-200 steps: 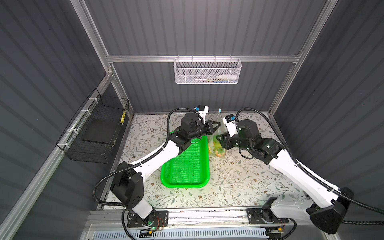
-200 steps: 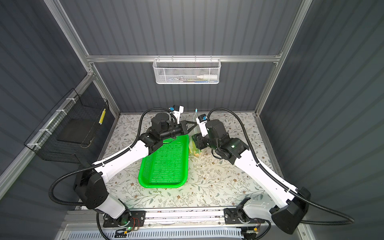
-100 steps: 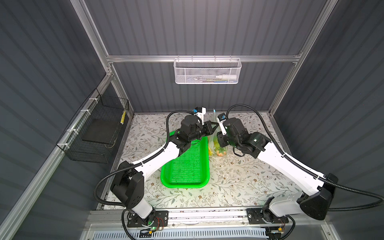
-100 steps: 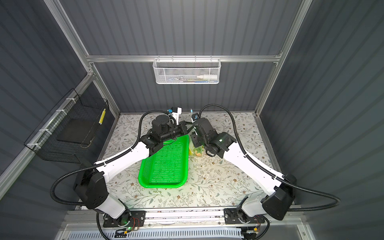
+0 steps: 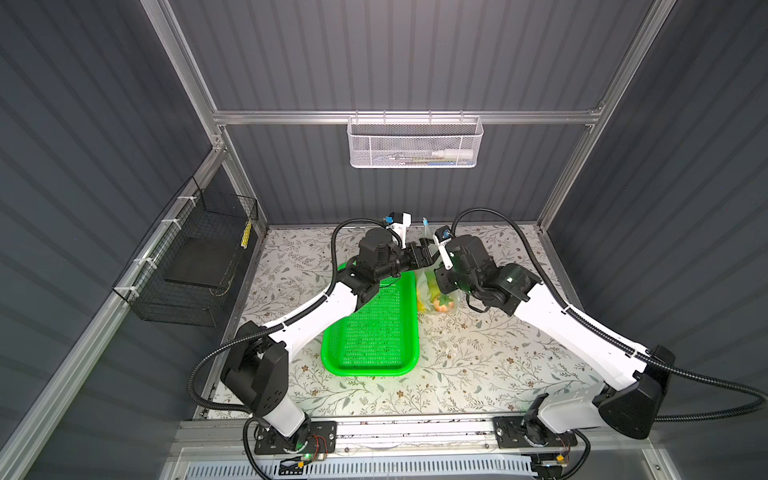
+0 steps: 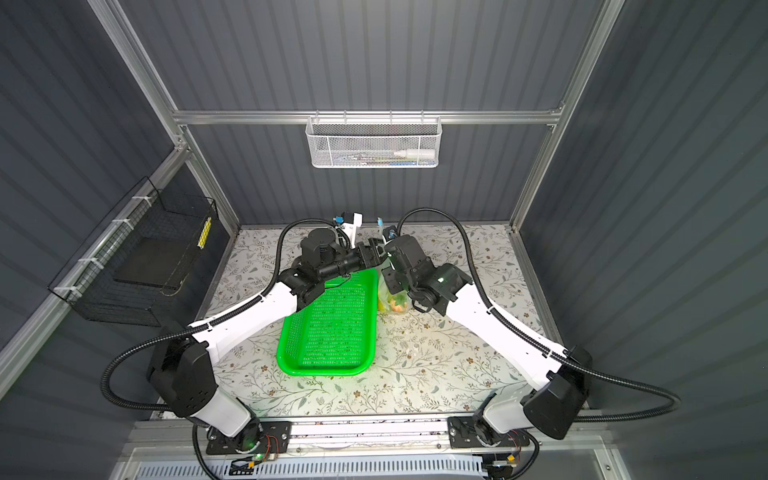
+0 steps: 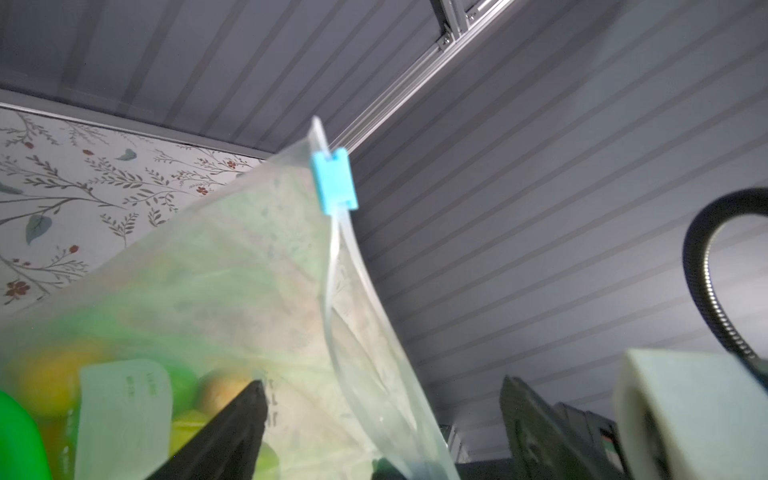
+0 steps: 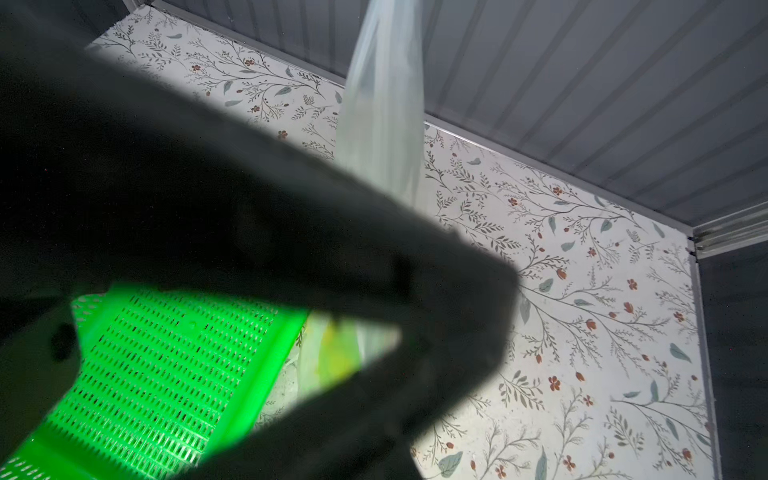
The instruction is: Place the food in the zip-top bag and seal the zipper
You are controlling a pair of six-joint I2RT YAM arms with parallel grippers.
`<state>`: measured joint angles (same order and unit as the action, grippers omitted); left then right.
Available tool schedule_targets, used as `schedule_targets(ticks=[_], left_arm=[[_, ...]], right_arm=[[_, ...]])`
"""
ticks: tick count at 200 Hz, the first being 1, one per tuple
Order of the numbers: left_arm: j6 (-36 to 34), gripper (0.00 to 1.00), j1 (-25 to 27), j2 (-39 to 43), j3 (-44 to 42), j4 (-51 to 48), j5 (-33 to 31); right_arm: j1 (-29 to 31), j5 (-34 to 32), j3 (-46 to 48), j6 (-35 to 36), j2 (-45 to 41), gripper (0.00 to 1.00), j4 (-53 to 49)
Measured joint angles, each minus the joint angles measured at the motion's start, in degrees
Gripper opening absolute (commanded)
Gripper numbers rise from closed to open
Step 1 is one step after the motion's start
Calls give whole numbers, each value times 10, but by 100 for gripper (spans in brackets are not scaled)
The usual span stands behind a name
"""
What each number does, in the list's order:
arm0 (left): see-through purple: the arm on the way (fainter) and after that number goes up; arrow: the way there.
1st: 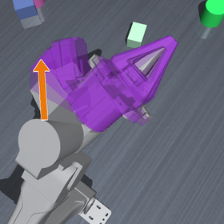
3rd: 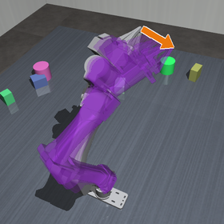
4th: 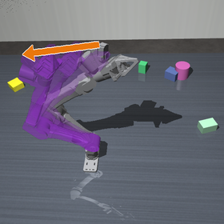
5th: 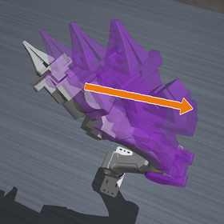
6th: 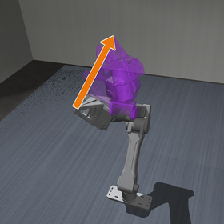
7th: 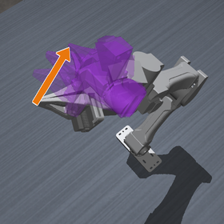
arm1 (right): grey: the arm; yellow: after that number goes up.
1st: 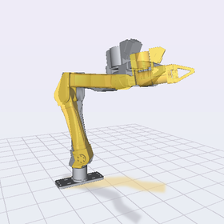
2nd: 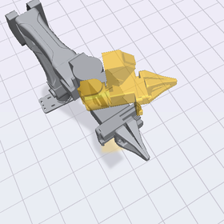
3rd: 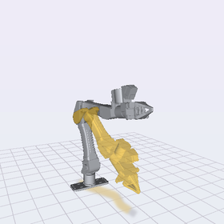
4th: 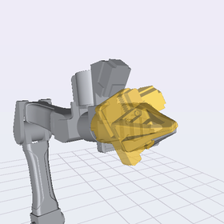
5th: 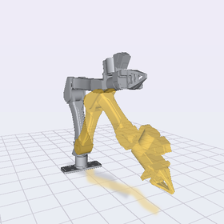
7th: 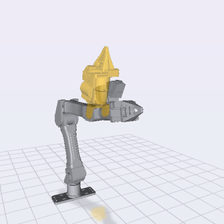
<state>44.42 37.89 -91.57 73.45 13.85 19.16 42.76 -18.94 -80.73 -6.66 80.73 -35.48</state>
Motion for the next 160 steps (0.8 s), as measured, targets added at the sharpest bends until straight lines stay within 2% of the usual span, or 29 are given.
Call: schedule_targets(ticks=[36,82,113,160], left_arm=[[-74,97,-51,12,24,-53,4],[-155,99,-123,21,23,-35,94],[-203,100,-124,16,21,-28,141],[-248,99,-124,-11,6,27,255]], right_arm=[[-17,48,0,43,-14,0,-4],[-72,150,8,113,-84,0,-9],[-86,194,35,159,-141,0,1],[-118,302,35,198,-145,0,-38]])
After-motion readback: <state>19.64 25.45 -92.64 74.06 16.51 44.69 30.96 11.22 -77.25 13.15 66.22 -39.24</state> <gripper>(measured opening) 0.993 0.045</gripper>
